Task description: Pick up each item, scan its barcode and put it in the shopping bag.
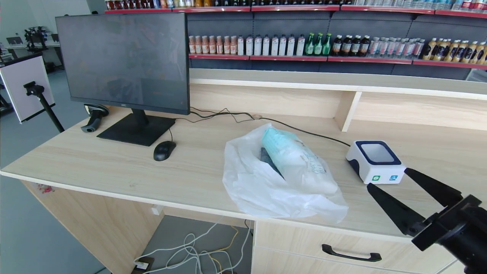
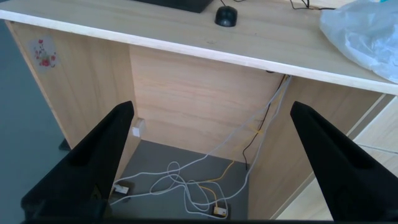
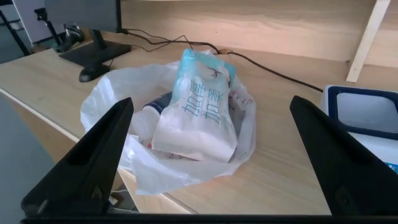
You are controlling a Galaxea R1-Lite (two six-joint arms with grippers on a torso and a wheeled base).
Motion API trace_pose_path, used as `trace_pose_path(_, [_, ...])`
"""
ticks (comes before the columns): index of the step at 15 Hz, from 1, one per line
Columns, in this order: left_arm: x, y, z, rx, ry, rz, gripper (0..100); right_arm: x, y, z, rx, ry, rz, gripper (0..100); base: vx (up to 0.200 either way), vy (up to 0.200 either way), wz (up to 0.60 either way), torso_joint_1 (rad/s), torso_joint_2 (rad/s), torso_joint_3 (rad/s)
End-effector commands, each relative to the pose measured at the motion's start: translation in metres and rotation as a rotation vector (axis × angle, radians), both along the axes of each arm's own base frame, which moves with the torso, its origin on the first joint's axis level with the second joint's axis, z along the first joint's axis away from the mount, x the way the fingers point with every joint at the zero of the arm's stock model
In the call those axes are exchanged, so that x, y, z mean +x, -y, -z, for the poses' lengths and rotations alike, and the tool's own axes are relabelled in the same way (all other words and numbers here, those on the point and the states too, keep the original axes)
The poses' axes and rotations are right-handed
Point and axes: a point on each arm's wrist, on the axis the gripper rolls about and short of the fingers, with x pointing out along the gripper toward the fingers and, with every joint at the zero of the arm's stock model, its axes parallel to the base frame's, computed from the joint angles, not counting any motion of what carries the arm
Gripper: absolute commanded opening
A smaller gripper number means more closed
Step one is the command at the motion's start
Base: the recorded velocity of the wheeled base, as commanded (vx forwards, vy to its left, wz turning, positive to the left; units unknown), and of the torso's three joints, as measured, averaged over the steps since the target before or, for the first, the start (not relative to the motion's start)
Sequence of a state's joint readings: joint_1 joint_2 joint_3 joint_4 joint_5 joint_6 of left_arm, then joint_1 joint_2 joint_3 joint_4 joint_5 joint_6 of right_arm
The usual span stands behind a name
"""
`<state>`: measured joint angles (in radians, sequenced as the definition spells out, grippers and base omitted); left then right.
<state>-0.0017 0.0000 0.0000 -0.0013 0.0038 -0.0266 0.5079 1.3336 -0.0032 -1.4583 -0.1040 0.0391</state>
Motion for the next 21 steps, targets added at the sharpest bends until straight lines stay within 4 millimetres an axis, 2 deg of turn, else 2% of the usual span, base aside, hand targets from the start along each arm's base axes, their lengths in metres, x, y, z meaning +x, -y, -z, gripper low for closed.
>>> trace_pose_path(1, [0.0, 0.0, 0.0, -0.001, 0.0, -0.001, 100, -0.022, 0.013, -0.003, 0.0, -0.024, 0.005, 100, 0.0, 0.0, 0.0, 0.0, 0.0, 0.0])
trace_pose_path(5, [0.0, 0.0, 0.0, -0.001, 0.0, -0.001, 100, -0.074, 0.039, 0.024, -0.184, -0.181, -0.036, 100, 0.0, 0.0, 0.0, 0.0, 0.0, 0.0])
trace_pose_path(6, [0.0, 0.0, 0.0, -0.001, 0.0, -0.001, 100, -0.097, 0.05, 0.04, -0.259, -0.22, -0.116, 100, 0.0, 0.0, 0.0, 0.0, 0.0, 0.0])
trace_pose_path(7, [0.0, 0.0, 0.0, -0.001, 0.0, -0.001, 100, -0.107, 0.056, 0.048, -0.281, -0.231, -0.128, 100, 0.0, 0.0, 0.0, 0.0, 0.0, 0.0])
trace_pose_path(11, [0.0, 0.0, 0.0, -0.001, 0.0, -0.001, 100, -0.138, 0.074, 0.075, -0.272, -0.191, -0.229, 100, 0.0, 0.0, 0.0, 0.0, 0.0, 0.0])
trace_pose_path(14, [0.0, 0.0, 0.0, -0.003, 0.0, -0.001, 100, -0.141, 0.076, 0.075, -0.212, -0.15, -0.189, 100, 0.0, 0.0, 0.0, 0.0, 0.0, 0.0])
trace_pose_path(15, [0.0, 0.0, 0.0, -0.006, 0.0, -0.002, 100, -0.142, 0.075, 0.075, -0.204, -0.148, -0.144, 100, 0.0, 0.0, 0.0, 0.0, 0.0, 0.0])
trace_pose_path(17, [0.0, 0.0, 0.0, -0.007, 0.0, -0.001, 100, -0.144, 0.072, 0.075, -0.174, -0.169, 0.154, 100, 0.0, 0.0, 0.0, 0.0, 0.0, 0.0])
trace_pose_path(18, [0.0, 0.0, 0.0, -0.007, 0.0, -0.001, 100, -0.144, 0.068, 0.075, -0.154, -0.194, 0.38, 100, 0.0, 0.0, 0.0, 0.0, 0.0, 0.0])
trace_pose_path(19, [0.0, 0.0, 0.0, -0.007, 0.0, -0.002, 100, -0.144, 0.067, 0.075, -0.144, -0.199, 0.484, 100, 0.0, 0.0, 0.0, 0.0, 0.0, 0.0])
trace_pose_path(21, [0.0, 0.0, 0.0, -0.007, -0.001, -0.002, 100, -0.144, 0.067, 0.075, -0.144, -0.2, 0.494, 100, 0.0, 0.0, 0.0, 0.0, 0.0, 0.0])
